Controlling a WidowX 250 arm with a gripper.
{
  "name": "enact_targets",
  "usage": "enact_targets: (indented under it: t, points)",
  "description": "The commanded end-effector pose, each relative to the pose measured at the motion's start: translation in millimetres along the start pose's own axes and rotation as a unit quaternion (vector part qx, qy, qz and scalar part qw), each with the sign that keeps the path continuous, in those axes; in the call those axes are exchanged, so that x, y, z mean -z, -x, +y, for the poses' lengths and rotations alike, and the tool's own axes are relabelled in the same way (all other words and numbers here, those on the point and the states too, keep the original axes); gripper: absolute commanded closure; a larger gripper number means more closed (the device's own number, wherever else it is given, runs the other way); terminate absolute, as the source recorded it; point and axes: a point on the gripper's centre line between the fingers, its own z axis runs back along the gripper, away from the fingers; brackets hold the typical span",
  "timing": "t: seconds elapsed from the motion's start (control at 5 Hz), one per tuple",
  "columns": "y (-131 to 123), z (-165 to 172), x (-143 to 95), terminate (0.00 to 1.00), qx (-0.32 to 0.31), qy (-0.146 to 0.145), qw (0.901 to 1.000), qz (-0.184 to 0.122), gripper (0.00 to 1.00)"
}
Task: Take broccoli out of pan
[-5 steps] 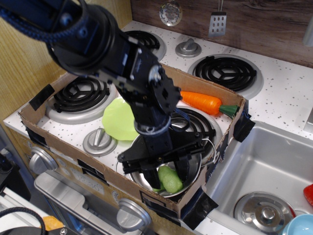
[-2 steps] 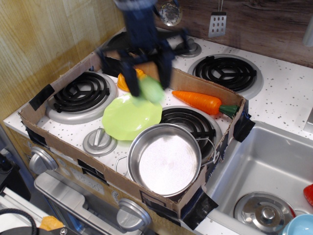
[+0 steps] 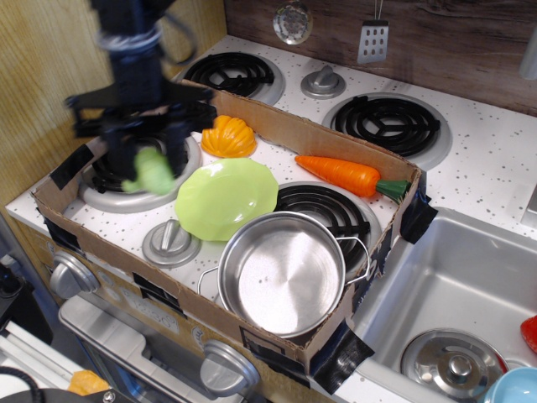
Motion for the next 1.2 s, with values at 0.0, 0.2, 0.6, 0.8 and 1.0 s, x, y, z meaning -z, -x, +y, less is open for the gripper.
enact_targets:
  t: [0.0,0.2,0.6,0.8,1.0]
  points:
    - [-27.0,34.4,17.5,0.0,0.011,-0.016,0.9965,-0.082,1.0]
    - [-31.4,46.4,34.5,0.0,0.051,0.0,0.9912,-0.122,0.0]
    - [-41.2,40.3,34.3,0.0,0.075,0.008,0.9907,-0.114,0.0]
    - [-45.3,29.6,0.6,0.0,0.078,-0.02,0.9929,-0.087,0.0]
    - [-48.4,14.3,-19.1,0.0,0.091,-0.032,0.9901,-0.102,0.0]
